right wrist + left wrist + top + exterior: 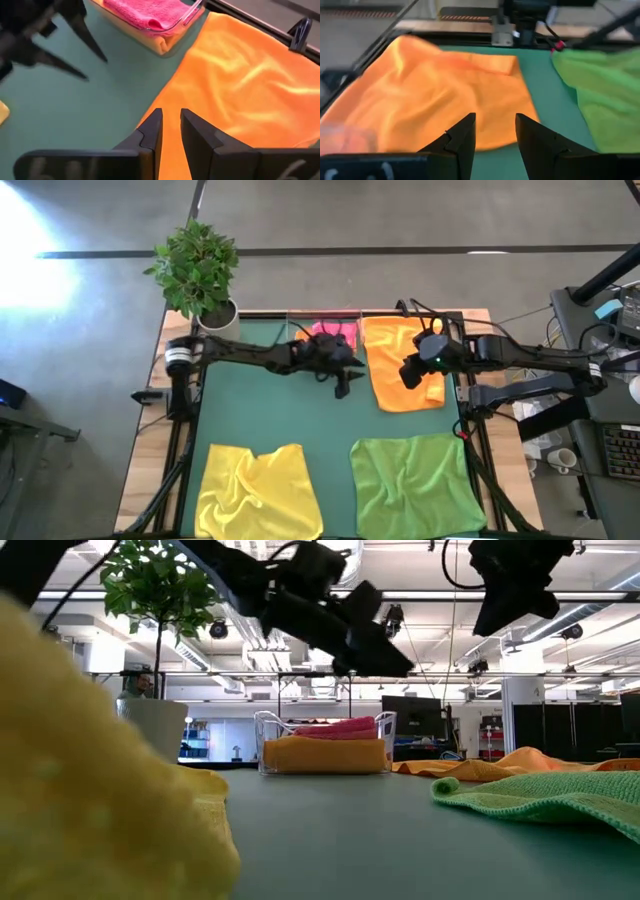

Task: Fold microfiber towels
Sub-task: Fold the orange microfiber cloth

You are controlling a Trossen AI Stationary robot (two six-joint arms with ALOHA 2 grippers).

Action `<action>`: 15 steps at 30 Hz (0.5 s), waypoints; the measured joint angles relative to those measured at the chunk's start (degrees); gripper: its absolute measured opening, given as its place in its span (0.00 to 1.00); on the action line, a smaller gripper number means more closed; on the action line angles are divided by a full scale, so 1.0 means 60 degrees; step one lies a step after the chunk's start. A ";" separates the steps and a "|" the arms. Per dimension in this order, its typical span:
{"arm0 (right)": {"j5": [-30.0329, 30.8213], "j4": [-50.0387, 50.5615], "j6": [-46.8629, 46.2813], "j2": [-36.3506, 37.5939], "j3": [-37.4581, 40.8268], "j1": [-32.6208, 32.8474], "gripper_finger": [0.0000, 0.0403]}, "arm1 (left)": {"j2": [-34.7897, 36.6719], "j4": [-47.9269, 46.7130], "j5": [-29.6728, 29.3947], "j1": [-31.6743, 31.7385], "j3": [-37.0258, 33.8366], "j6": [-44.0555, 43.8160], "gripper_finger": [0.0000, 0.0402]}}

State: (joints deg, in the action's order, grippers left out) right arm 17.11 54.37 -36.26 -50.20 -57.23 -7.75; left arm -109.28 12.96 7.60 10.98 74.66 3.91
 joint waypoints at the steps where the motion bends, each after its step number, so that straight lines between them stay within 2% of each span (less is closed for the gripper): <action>1: -0.0002 -0.0002 0.0089 0.0003 0.0000 0.0000 0.15 | -0.0221 -0.0003 0.0000 -0.0101 0.0202 0.0414 0.31; 5: -0.0026 0.0156 0.0422 -0.0040 0.0000 0.0000 0.15 | -0.0963 -0.0130 -0.0143 -0.0458 0.0786 0.1888 0.31; 11: -0.0100 0.0493 0.0665 -0.0090 0.0004 -0.0004 0.15 | -0.1777 -0.0488 -0.0876 -0.0892 0.1139 0.4172 0.31; 15: -0.0100 0.0484 0.0658 -0.0082 0.0004 -0.0004 0.15 | -0.2166 -0.0484 -0.1201 -0.1124 0.1194 0.4998 0.31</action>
State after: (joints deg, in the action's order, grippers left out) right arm 16.51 57.28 -32.31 -50.70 -57.21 -7.77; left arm -122.28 10.06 0.39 4.24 81.82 33.90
